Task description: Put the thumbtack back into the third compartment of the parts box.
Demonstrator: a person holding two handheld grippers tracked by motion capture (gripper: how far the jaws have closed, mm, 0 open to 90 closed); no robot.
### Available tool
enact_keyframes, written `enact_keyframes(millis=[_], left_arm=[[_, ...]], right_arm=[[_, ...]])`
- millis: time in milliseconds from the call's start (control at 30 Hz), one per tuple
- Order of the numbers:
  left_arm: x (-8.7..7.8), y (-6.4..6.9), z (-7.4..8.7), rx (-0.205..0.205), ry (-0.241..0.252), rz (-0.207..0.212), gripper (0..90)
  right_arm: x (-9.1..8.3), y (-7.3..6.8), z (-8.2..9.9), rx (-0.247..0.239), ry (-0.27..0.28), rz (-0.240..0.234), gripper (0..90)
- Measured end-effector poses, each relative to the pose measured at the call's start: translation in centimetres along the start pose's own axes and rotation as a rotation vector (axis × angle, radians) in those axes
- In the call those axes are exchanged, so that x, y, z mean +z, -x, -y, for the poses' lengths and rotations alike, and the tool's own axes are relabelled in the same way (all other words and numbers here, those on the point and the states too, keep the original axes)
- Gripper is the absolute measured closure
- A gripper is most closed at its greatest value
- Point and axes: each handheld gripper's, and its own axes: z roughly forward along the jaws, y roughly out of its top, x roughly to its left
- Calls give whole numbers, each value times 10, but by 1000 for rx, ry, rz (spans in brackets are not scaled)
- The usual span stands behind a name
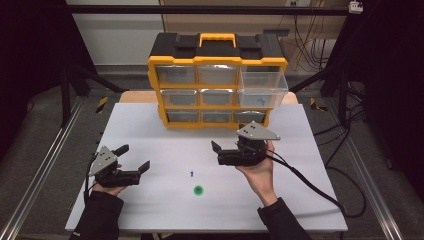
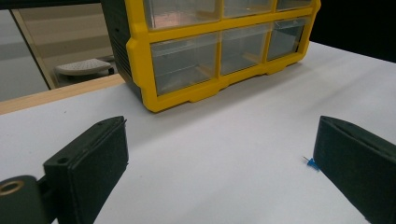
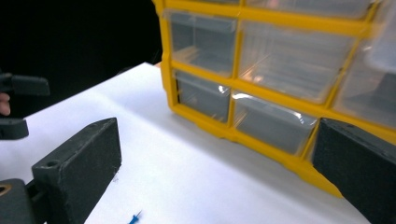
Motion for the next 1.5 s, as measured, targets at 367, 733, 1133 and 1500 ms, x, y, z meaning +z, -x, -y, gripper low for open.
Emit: enact_keyframes(millis=[367,733,1133,1500], left_arm=[[0,0,0,0,0,-1,24],[0,0,0,2,-1,-1,24],[-1,0,-1,0,3,-1,24],[-1,0,-1,-1,3,-2,24]], right_arm=[[23,-16,21,-2,-59,-38,23],[48,-31,44,-1,-126,-60,34],[75,-52,65,-22,-205,-82,51],[97,-57,85,-24,-292,-91,140]])
